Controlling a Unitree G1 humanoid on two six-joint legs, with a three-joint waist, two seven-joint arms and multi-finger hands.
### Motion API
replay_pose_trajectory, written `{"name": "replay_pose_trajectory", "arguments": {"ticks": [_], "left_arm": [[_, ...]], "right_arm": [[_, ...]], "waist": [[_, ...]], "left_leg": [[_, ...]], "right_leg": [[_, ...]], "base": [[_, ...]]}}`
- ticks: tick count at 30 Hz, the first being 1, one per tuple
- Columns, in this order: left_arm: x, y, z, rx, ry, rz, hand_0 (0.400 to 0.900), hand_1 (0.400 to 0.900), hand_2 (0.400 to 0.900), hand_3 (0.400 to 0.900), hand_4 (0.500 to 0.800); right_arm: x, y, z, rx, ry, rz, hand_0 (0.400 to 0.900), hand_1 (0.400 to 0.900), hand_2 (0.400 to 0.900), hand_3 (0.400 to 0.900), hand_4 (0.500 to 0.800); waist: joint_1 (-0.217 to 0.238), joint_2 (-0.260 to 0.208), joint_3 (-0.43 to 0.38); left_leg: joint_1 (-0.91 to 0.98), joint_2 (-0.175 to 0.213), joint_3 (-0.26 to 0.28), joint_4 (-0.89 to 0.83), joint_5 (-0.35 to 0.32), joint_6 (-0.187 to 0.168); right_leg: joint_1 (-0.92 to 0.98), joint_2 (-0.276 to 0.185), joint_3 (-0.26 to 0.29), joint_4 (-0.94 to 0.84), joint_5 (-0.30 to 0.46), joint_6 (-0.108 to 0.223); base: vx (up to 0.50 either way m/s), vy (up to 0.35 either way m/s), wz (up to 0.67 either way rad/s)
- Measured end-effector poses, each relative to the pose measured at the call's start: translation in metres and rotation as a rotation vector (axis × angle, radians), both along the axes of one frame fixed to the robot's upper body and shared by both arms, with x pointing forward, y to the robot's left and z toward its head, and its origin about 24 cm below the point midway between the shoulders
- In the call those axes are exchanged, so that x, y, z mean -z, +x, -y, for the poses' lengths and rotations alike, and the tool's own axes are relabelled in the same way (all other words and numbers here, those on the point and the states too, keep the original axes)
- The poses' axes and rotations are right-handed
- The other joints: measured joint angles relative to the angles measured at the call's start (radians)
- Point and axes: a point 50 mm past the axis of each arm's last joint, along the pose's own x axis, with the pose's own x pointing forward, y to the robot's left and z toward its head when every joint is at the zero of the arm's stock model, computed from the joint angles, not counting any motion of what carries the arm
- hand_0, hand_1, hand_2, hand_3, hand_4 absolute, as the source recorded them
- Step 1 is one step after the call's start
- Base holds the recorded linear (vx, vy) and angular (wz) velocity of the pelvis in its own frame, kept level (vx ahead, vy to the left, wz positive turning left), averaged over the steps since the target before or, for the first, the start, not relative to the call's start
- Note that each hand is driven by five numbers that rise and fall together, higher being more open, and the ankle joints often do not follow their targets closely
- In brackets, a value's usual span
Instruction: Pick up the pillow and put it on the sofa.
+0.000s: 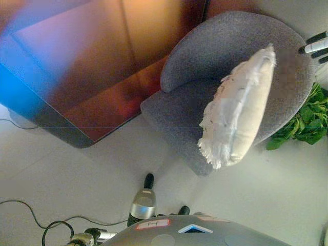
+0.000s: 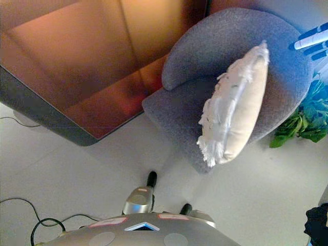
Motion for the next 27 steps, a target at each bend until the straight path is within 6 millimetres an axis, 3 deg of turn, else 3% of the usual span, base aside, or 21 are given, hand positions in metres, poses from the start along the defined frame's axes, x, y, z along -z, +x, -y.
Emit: {"name": "replay_pose_trajectory", "arguments": {"ticks": [10, 21, 24, 27], "left_arm": [[0.0, 0.0, 0.001, -0.003, -0.017, -0.006, 0.9, 0.9, 0.9, 0.9, 0.8], [0.0, -0.001, 0.001, 0.01, -0.022, -0.031, 0.9, 0.9, 0.9, 0.9, 0.8], [0.0, 0.0, 0.001, 0.01, -0.022, -0.028, 0.9, 0.9, 0.9, 0.9, 0.8], [0.0, -0.002, 0.001, 0.006, -0.022, -0.038, 0.9, 0.9, 0.9, 0.9, 0.8]], "right_arm": [[0.003, -0.007, 0.009, 0.057, -0.006, -0.031, 0.9, 0.9, 0.9, 0.9, 0.8], [0.005, -0.011, 0.014, 0.09, 0.055, 0.003, 0.9, 0.9, 0.9, 0.9, 0.8], [0.017, -0.016, 0.024, 0.129, 0.138, 0.075, 0.9, 0.9, 0.9, 0.9, 0.8], [0.048, -0.016, 0.027, 0.118, 0.27, 0.197, 0.9, 0.9, 0.9, 0.9, 0.8]], "waist": [[-0.003, 0.007, -0.004], [-0.056, 0.021, -0.015], [-0.06, 0.02, -0.027], [-0.087, 0.013, -0.041]], "left_leg": [[0.003, 0.013, 0.02, 0.006, 0.0, -0.001], [0.006, 0.02, 0.037, 0.008, -0.002, -0.004], [0.006, 0.02, 0.049, 0.007, -0.002, 0.001], [0.008, 0.019, 0.06, 0.002, -0.005, 0.003]], "right_leg": [[-0.016, 0.003, 0.019, 0.025, -0.006, 0.0], [-0.032, 0.002, 0.035, 0.051, -0.009, -0.005], [-0.042, -0.002, 0.045, 0.061, -0.011, -0.005], [-0.052, -0.007, 0.052, 0.076, -0.017, -0.002]], "base": [[0.0, -0.007, -0.07], [-0.01, -0.003, -0.07], [-0.02, 0.008, -0.07], [-0.03, 0.028, -0.08]]}}
